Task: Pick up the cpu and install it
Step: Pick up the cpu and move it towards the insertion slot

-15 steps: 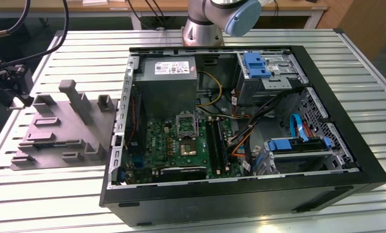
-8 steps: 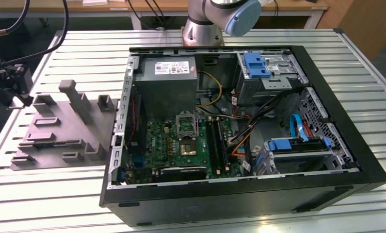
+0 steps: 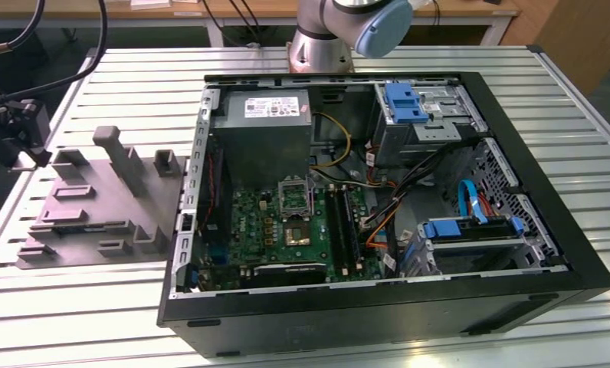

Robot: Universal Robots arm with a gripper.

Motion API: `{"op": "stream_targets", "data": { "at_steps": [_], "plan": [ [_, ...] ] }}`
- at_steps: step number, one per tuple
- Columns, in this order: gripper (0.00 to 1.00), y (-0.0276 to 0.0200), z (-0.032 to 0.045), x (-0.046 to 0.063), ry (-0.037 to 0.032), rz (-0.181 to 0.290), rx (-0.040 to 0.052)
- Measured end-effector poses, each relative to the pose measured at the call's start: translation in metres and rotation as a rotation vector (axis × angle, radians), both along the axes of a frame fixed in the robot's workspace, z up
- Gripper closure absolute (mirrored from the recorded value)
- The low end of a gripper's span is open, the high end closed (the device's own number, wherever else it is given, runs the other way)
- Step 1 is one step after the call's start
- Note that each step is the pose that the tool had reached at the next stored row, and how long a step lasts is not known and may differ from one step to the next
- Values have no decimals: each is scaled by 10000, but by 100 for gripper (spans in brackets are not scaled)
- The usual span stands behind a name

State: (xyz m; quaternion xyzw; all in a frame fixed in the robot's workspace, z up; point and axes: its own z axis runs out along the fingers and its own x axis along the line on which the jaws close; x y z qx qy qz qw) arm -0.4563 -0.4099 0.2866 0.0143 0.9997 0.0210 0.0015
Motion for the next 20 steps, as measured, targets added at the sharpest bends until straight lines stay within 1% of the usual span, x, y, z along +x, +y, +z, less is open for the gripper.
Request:
{"op": "stream_targets", "data": {
  "at_steps": [7, 9, 20],
  "plan": [
    [53, 0, 5, -1, 2, -1, -23],
    [53, 0, 4, 0, 1, 0, -53],
    [53, 0, 33, 0, 1, 0, -54]
  ]
}}
